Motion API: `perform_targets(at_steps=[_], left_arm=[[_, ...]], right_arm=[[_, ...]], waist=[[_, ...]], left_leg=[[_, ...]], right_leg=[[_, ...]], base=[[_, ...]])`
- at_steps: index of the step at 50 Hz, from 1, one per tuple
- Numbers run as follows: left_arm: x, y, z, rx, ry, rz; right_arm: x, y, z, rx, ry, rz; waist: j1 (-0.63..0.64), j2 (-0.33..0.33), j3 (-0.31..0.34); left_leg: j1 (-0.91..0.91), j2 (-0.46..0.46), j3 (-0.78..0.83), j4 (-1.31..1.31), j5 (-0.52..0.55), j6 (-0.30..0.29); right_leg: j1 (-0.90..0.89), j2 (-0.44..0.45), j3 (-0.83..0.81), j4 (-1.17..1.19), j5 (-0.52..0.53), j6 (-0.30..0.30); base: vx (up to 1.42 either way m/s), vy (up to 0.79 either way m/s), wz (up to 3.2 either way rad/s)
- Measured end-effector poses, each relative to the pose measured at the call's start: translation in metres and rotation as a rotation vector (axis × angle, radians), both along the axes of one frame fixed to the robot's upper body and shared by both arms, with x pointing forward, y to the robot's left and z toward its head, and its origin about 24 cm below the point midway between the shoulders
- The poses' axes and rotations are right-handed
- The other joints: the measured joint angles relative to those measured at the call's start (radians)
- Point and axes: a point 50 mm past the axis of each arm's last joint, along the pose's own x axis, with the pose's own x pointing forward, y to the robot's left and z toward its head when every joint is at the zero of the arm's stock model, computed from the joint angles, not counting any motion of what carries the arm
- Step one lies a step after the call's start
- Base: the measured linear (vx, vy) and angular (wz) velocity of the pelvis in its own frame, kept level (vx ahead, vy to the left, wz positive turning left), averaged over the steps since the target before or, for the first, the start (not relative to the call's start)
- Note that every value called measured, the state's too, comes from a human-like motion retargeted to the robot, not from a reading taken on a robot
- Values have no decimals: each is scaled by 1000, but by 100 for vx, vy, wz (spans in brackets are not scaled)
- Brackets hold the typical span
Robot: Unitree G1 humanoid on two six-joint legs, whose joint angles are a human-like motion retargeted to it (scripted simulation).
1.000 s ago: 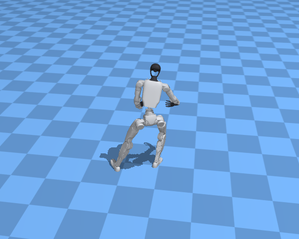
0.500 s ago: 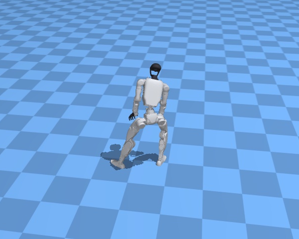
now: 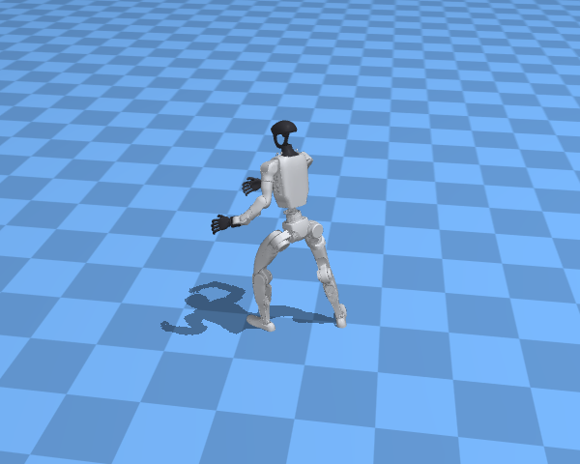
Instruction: Kungfu
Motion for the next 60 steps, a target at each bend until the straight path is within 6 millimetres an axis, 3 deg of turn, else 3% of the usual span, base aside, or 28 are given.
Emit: perform_targets(at_steps=[2, 6, 8, 9, 13, 15, 17, 20, 25, 27, 29, 32, 37, 44, 48, 50, 53, 55, 57, 58, 60], left_arm=[[14, 19, 21, -45, -48, -52], [66, 23, 79, 6, -185, -230], [93, 8, 106, 42, -244, -346], [106, -3, 116, 43, -264, -410], [143, -62, 138, -50, -300, -676], [153, -100, 139, -134, -308, -817], [155, -144, 129, -235, -283, -953], [141, -216, 99, -477, -203, -1129], [84, -331, 52, -1096, 0, -1227], [70, -354, 44, -1271, 37, -1133], [66, -354, 40, -1331, 26, -1078], [59, -354, 29, -1311, 98, -1079], [55, -346, 18, -1314, 137, -1029], [71, -322, 25, -1306, 52, -935], [86, -295, 34, -1308, -57, -802], [99, -275, 53, -1309, -214, -725], [116, -241, 121, -1245, -653, -602], [112, -228, 173, -1218, -935, -554], [97, -218, 221, -1187, -1204, -577], [88, -213, 243, -1163, -1331, -610], [66, -207, 279, -1107, -1556, -670]], right_arm=[[-1, 6, 11, -8, -59, 41], [-3, -4, 44, 17, -264, -7], [-7, -15, 62, 65, -417, -101], [-11, -19, 69, 93, -498, -154], [-35, -33, 83, 217, -801, -353], [-49, -42, 82, 285, -914, -479], [-63, -48, 77, 361, -994, -604], [-82, -50, 63, 467, -1042, -755], [-108, -48, 31, 492, -1047, -946], [-120, -59, 18, 445, -1180, -1246], [-130, -70, 10, 406, -1252, -1344], [-138, -66, -4, 373, -1183, -1268], [-136, -69, -7, 372, -1127, -1198], [-113, -50, 7, 450, -1095, -1102], [-91, -25, 30, 552, -1069, -943], [-79, -14, 61, 636, -1100, -778], [-77, 5, 143, 790, -1206, -368], [-94, 16, 199, 846, -1286, -97], [-125, 23, 242, 904, -1365, 138], [-142, 26, 257, 927, -1415, 248], [-174, 32, 280, 937, -1521, 434]], waist=[[-47, -6, -9], [-128, -18, 5], [-187, 5, 12], [-215, 15, 14], [-295, 9, 20], [-329, -17, 31], [-392, -36, 50], [-508, -47, 93], [-630, -67, 171], [-653, -69, 196], [-683, -73, 209], [-715, -75, 208], [-657, -74, 166], [-449, -87, 75], [-264, -129, 20], [-171, -148, -2], [-69, -149, 16], [19, -172, 27], [121, -212, 18], [168, -234, 12], [239, -279, 10]], left_leg=[[30, -67, -51, -19, 4, 5], [144, -198, -147, -112, 48, 20], [202, -228, -213, -157, 70, 22], [233, -233, -232, -178, 78, 20], [372, -247, -228, -266, 98, -7], [452, -271, -211, -305, 105, -4], [524, -301, -245, -334, 112, 4], [620, -332, -325, -358, 110, 29], [761, -335, -337, -412, 85, 67], [790, -320, -322, -425, 73, 82], [804, -315, -328, -428, 66, 106], [806, -317, -341, -420, 65, 123], [784, -339, -368, -421, 71, 155], [639, -391, -376, -376, 73, 141], [469, -394, -386, -262, 51, 84], [354, -387, -369, -169, 30, 64], [225, -365, -380, -51, -25, 62], [131, -364, -376, 55, -66, 55], [40, -352, -353, 152, -101, 50], [-1, -345, -342, 191, -117, 47], [-84, -336, -327, 274, -144, 41]], right_leg=[[8, 40, 166, 19, 25, -68], [-50, 172, 543, 190, 23, 60], [-91, 236, 548, 274, -3, 133], [-116, 251, 516, 309, -13, 134], [-242, 300, 499, 343, -6, 58], [-306, 328, 561, 303, 40, 21], [-366, 332, 609, 241, 168, 13], [-449, 307, 616, 134, 353, 38], [-559, 313, 528, -6, 313, 166], [-603, 326, 511, -24, 287, 149], [-632, 320, 479, -18, 270, 131], [-643, 305, 461, 2, 282, 128], [-553, 297, 527, 20, 280, 79], [-323, 258, 654, 122, 246, 60], [-167, 190, 649, 206, 170, 56], [-93, 152, 611, 231, 168, 35], [36, 129, 512, 227, 180, 2], [136, 96, 424, 192, 216, -24], [217, 73, 360, 154, 308, -35], [246, 67, 343, 137, 387, -17], [278, 82, 378, 97, 410, 135]], base=[[52, 45, 197], [45, 36, 202], [46, 25, 204], [54, 31, 171], [48, 12, 102], [41, 5, 91], [32, 6, 138], [24, 10, 138], [19, 11, 41], [3, 2, 1], [2, -1, 11], [2, -2, 20], [0, 0, -12], [-8, -1, -45], [-25, -12, -75], [-43, -21, -57], [-68, -34, -10], [-54, -46, -12], [-30, -55, -42], [-31, -59, -47], [-28, -57, -16]])
